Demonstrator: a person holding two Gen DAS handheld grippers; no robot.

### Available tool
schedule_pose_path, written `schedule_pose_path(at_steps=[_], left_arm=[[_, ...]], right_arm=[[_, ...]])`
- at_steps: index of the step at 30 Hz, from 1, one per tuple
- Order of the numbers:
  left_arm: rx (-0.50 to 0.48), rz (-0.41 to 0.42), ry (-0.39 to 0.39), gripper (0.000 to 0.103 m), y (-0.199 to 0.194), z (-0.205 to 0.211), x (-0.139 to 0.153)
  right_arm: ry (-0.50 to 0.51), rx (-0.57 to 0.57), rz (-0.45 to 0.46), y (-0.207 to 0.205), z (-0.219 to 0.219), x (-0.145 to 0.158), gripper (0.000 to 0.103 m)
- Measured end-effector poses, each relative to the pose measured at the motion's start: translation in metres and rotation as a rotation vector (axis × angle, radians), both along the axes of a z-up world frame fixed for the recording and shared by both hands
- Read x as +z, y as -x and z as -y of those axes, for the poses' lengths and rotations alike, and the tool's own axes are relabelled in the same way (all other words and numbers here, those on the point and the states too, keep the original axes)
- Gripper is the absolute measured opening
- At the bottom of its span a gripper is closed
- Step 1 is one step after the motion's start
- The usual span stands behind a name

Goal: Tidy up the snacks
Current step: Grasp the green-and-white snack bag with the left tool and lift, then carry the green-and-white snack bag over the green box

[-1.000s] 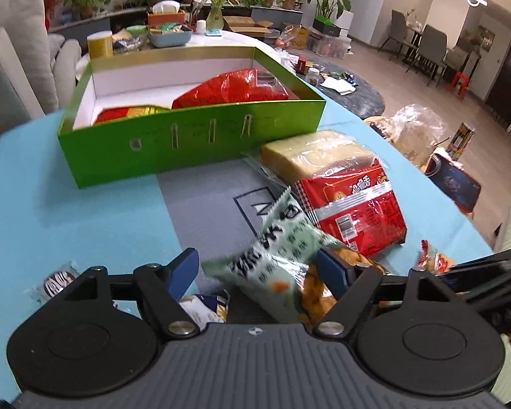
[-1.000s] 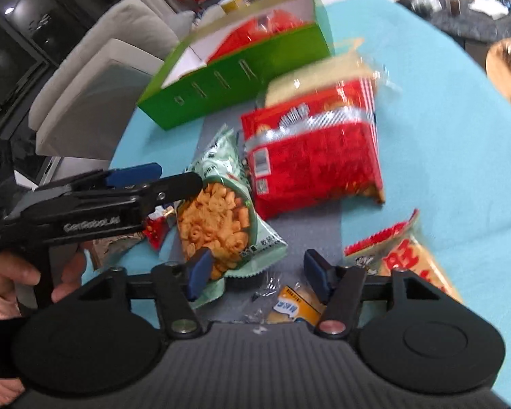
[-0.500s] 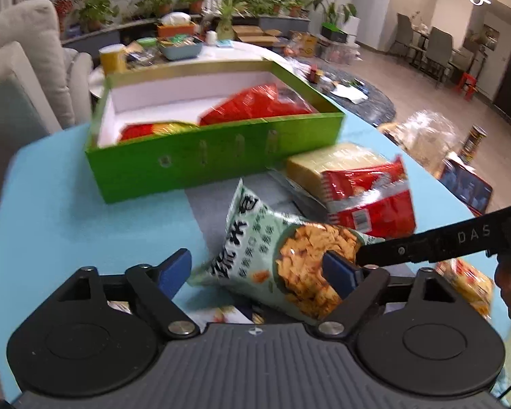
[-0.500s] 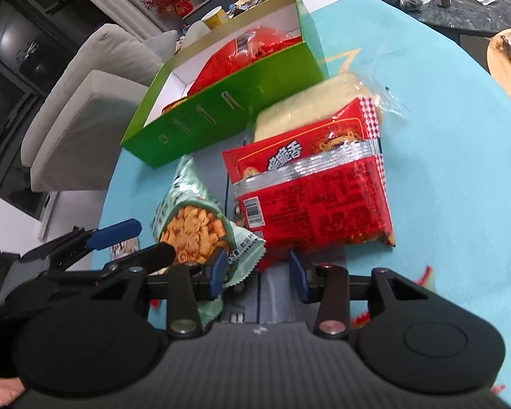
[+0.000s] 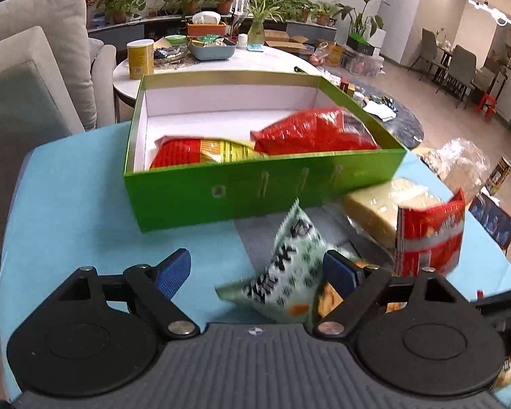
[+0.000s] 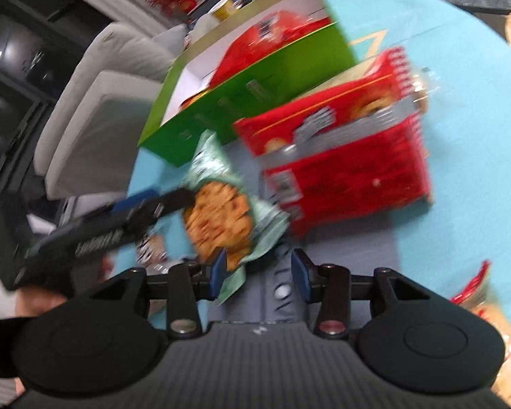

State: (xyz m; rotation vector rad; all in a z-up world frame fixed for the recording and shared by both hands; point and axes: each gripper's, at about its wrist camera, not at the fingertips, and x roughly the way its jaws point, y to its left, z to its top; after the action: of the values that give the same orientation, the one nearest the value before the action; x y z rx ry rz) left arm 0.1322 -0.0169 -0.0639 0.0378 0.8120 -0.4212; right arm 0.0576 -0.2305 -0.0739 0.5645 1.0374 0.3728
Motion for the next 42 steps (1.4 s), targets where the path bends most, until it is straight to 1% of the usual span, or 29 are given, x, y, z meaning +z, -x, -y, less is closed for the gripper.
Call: schedule_pose_path(at_steps=[3,5,7,9,11,17,21,24,25,28,31,32,34,35,36,40,42], left_arm=[[-0.05,-0.012,0.014,0.083,-0.01,0.005,-0.001],[-0.09,-0.035,0.016,0.081,-0.014,0.009,-0.007],[-0.115,-0.067,0.033,0.079,-0.015,0.009,-0.012],[-0.109,-0.084,0.064,0.079,-0.012,0.003,-0.014],[-0.11,-0.097,0.085,0.076,-0.008,-0.004,-0.016],[-0.07,-0.111,0.092,0.075,0.01,-0.024,-0.015],[-0.03,-0.087,0.069,0.075,0.022,-0.032,-0.013],[-0.019,-0.073,0.06,0.075,0.023,-0.034,-0.013],[-0.021,-0.071,0.056,0.075,0.023,-0.033,-0.013],[-0.026,-0.068,0.043,0.074,0.019,-0.028,-0.015],[-0.042,-0.062,0.051,0.065,0.022,-0.025,-0.014],[-0.06,-0.063,0.058,0.065,0.024,-0.024,-0.012],[-0.068,-0.042,0.03,0.065,0.031,-0.02,-0.01],[-0.065,-0.026,0.006,0.065,0.034,-0.017,-0.008],[-0.062,-0.013,-0.001,0.065,0.037,-0.016,-0.006],[-0.046,0.028,0.028,0.065,0.046,-0.018,0.008],[-0.035,0.063,0.024,0.065,0.049,-0.016,0.018]], right_arm=[[0.025,0.014,0.01,-0.007,-0.01,0.002,0.052],[0.038,-0.009,0.002,-0.015,-0.011,0.001,0.052],[0.039,-0.035,0.008,-0.02,-0.008,0.001,0.051],[0.028,-0.04,0.014,-0.024,-0.006,0.002,0.051],[0.048,-0.04,0.019,-0.03,-0.008,0.003,0.051],[0.067,-0.016,0.028,-0.044,-0.027,0.002,0.051],[0.085,0.01,0.038,-0.05,-0.038,0.004,0.052],[0.081,0.015,0.035,-0.049,-0.041,0.004,0.066],[0.083,0.011,0.028,-0.048,-0.042,0.003,0.067],[0.082,0.001,0.016,-0.047,-0.042,0.002,0.067],[0.098,-0.026,-0.004,-0.05,-0.043,0.0,0.067],[0.094,-0.027,-0.002,-0.051,-0.043,0.001,0.067],[0.076,0.005,0.018,-0.051,-0.045,0.004,0.064],[0.081,0.02,0.039,-0.049,-0.047,0.008,0.063],[0.086,0.027,0.052,-0.049,-0.049,0.011,0.062],[0.115,0.028,0.111,-0.046,-0.053,0.024,0.061],[0.118,0.027,0.14,-0.046,-0.053,0.031,0.061]])
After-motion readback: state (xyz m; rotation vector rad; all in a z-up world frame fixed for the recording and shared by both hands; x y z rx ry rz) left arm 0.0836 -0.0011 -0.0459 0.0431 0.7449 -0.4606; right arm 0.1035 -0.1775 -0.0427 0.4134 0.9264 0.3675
